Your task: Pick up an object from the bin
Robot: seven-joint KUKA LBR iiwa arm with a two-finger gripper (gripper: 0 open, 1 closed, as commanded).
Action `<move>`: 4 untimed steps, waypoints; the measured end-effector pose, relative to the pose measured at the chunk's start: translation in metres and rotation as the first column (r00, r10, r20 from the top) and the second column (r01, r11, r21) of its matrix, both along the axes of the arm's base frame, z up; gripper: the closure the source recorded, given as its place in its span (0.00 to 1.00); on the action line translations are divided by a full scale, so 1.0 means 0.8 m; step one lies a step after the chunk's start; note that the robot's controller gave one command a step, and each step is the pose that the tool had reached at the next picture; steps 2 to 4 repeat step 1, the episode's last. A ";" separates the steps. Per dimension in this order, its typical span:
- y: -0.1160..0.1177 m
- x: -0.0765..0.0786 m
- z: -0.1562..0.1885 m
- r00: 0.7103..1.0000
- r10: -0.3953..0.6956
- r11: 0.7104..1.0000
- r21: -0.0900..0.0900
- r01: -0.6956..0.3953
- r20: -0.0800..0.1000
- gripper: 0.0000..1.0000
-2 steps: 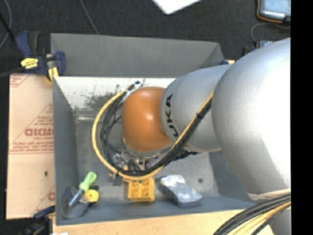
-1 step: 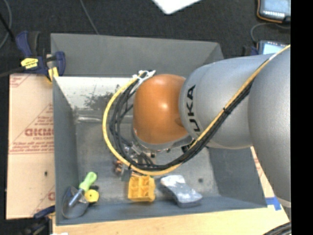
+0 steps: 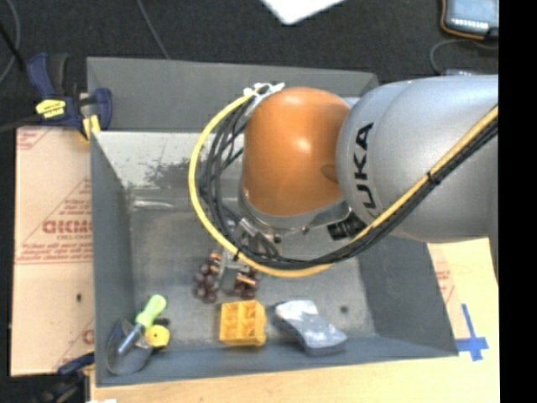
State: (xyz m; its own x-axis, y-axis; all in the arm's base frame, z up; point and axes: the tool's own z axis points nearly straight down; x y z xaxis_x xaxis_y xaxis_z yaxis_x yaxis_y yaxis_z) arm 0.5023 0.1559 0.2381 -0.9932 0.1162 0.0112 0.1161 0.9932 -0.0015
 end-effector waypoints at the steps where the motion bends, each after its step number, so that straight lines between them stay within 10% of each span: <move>1: -0.013 -0.001 0.075 1.000 0.000 1.000 0.000 0.000 0.000 1.00; 4: -0.013 -0.001 0.075 1.000 0.000 1.000 0.000 0.000 0.000 1.00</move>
Offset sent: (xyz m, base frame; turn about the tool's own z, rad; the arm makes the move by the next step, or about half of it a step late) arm 0.0145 0.0201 -0.1581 -0.1001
